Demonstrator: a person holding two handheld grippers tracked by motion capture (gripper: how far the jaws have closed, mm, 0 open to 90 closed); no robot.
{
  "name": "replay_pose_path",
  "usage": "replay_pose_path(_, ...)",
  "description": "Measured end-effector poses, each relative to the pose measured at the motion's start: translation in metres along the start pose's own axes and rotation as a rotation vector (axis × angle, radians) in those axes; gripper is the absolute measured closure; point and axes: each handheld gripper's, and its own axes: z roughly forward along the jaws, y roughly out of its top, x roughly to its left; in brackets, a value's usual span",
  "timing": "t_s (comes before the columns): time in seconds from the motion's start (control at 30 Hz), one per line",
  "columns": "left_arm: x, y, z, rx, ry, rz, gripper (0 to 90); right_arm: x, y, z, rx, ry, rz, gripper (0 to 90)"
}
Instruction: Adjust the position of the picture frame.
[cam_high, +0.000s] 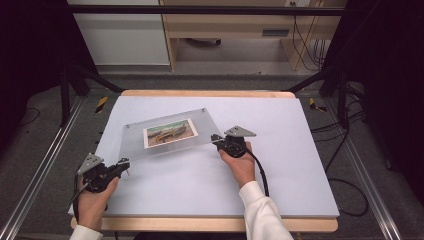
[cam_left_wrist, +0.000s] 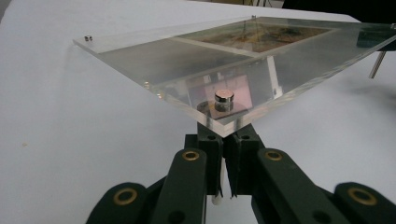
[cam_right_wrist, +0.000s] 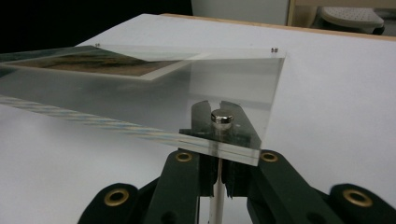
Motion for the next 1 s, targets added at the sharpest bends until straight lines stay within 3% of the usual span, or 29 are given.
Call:
replay_pose_path(0.4, 0.0009, -0.0015, 0.0103, 0.008, 0.01, 0.01, 80.5, -0.0004, -0.0016, 0.0006, 0.029, 0.01, 0.016, 84.8)
replay_pose_path(0.7, 0.0015, -0.0008, 0.0104, 0.01, 0.005, -0.001, 84.0, -0.0002, -0.0019, 0.001, 0.031, 0.015, 0.019, 84.3)
replay_pose_path(0.8, 0.0012, -0.0006, 0.01, 0.012, 0.009, 0.004, 84.1, 0.0001, -0.0017, 0.0021, 0.027, 0.006, 0.028, 81.4)
replay_pose_path(1.0, -0.0023, 0.0032, 0.0057, -0.01, 0.026, 0.032, 84.1, 0.0022, 0.0001, 0.0003, 0.01, -0.001, 0.012, 84.9)
